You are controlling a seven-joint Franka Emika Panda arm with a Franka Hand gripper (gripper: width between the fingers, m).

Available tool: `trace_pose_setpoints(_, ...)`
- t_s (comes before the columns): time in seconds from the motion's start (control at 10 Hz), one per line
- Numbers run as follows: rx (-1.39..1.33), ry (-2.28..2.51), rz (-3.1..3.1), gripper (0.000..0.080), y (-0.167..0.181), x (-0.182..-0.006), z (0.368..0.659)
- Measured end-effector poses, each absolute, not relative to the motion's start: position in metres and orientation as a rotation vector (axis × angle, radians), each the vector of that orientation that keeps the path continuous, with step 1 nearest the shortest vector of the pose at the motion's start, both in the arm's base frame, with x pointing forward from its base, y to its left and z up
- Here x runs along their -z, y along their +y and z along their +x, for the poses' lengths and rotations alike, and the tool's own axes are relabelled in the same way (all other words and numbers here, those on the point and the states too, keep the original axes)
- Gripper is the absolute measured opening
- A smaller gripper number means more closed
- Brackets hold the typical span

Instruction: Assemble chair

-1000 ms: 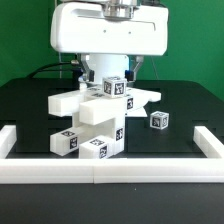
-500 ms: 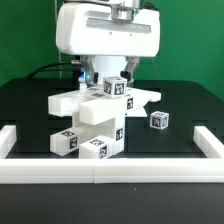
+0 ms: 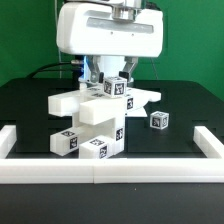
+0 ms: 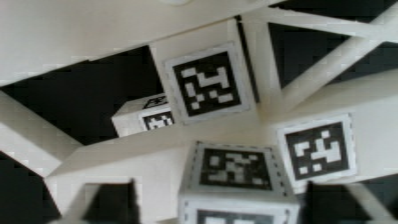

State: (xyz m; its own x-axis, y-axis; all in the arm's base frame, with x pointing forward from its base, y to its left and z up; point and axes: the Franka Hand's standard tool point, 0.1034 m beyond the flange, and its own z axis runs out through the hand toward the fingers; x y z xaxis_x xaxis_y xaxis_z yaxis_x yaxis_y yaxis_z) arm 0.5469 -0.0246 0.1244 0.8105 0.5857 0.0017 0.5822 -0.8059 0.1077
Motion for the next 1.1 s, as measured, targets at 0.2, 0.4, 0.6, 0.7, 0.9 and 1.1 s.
trace_pose_setpoints(0.2,-0.055,0.907,2.901,0.0285,-0.0249,-0.1245,0.5469)
trace_pose_setpoints(0.4,-0.057,0.864,2.914,0.0285,-0.0252,-0.1245,0.5469)
trace_pose_setpoints(0.6,-0.065,0.711,2.958,0.0285,-0.0251,-0.1244,0.5469)
trace_pose_setpoints(0.7,-0.071,0.594,2.985,0.0285,-0.0251,-0.1244,0.5469)
trace_pose_setpoints(0.9,-0.082,0.371,3.025,0.0285,-0.0250,-0.1244,0.5469)
trace_pose_setpoints(1.1,-0.090,0.202,3.044,0.0287,-0.0250,-0.1244,0.5468)
